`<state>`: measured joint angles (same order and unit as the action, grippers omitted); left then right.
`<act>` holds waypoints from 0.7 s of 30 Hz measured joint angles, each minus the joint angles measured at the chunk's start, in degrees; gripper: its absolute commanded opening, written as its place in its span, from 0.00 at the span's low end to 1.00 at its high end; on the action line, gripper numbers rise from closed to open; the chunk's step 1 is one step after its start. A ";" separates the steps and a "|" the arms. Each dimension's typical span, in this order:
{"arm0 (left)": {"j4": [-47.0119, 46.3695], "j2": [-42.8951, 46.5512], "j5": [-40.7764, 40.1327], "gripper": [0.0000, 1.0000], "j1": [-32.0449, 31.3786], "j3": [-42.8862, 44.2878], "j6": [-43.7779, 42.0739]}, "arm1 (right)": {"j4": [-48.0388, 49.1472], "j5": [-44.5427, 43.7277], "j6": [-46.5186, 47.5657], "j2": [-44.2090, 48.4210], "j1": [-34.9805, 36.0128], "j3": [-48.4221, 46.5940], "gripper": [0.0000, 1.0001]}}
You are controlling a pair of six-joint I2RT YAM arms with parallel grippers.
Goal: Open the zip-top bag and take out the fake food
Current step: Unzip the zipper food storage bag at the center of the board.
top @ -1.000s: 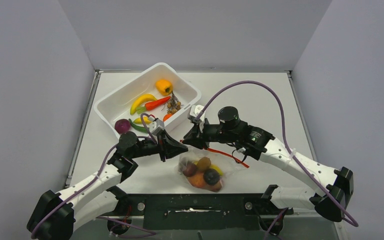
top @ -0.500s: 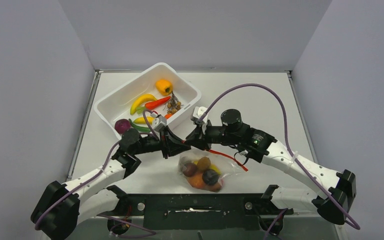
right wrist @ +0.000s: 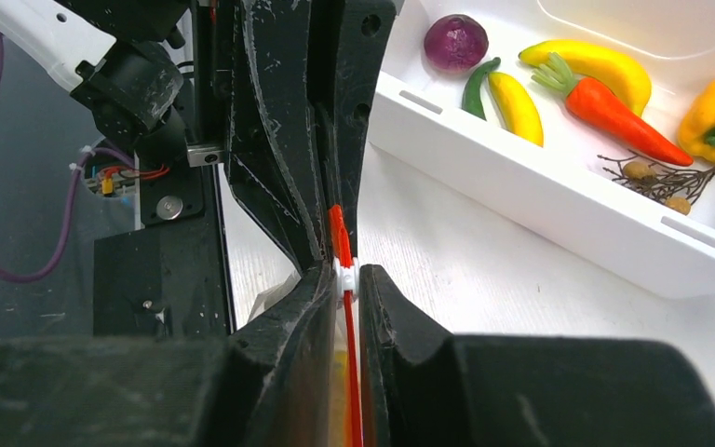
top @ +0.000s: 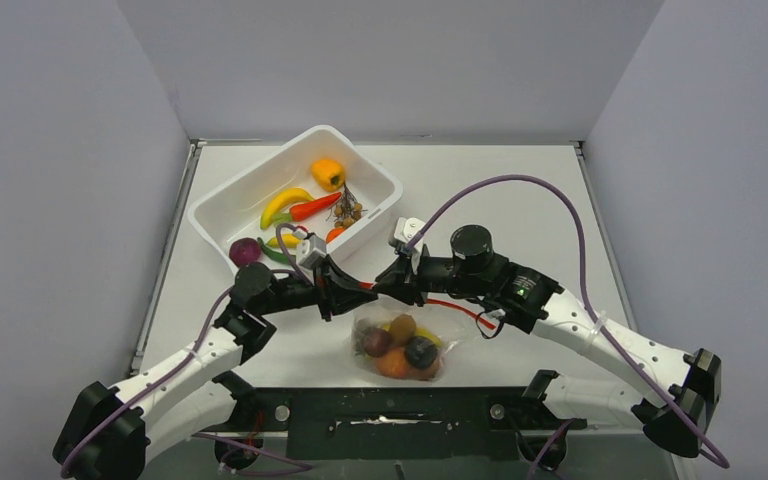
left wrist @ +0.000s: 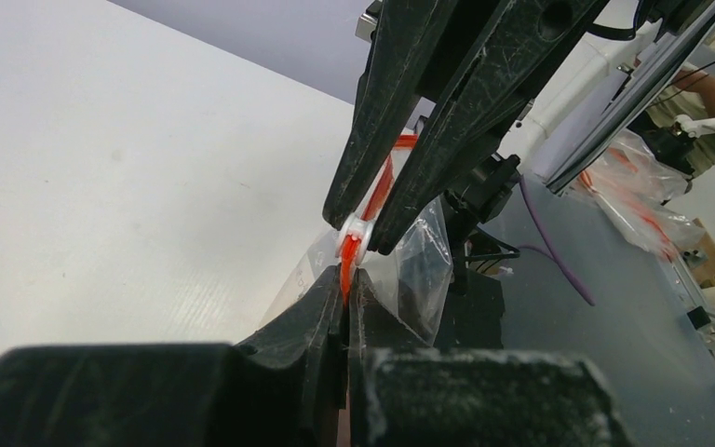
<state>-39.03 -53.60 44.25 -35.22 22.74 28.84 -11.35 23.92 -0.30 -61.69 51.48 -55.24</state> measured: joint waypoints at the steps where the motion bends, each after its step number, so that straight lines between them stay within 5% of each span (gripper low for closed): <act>1: 0.39 0.33 -0.13 0.00 0.00 0.00 -0.33 | -0.11 -0.07 0.00 0.09 -0.02 0.00 0.09; 10: 1.11 -0.11 -0.26 0.00 0.02 0.00 -1.01 | -0.81 -0.28 -0.39 -0.52 -0.02 0.28 0.39; 21: 1.25 -0.42 -0.33 0.00 0.02 0.00 -1.27 | -2.43 -0.31 -0.20 -2.47 -0.02 0.28 0.39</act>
<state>-37.78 -54.02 43.92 -35.20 22.74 27.57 -13.78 23.62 -0.49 -64.16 51.46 -54.96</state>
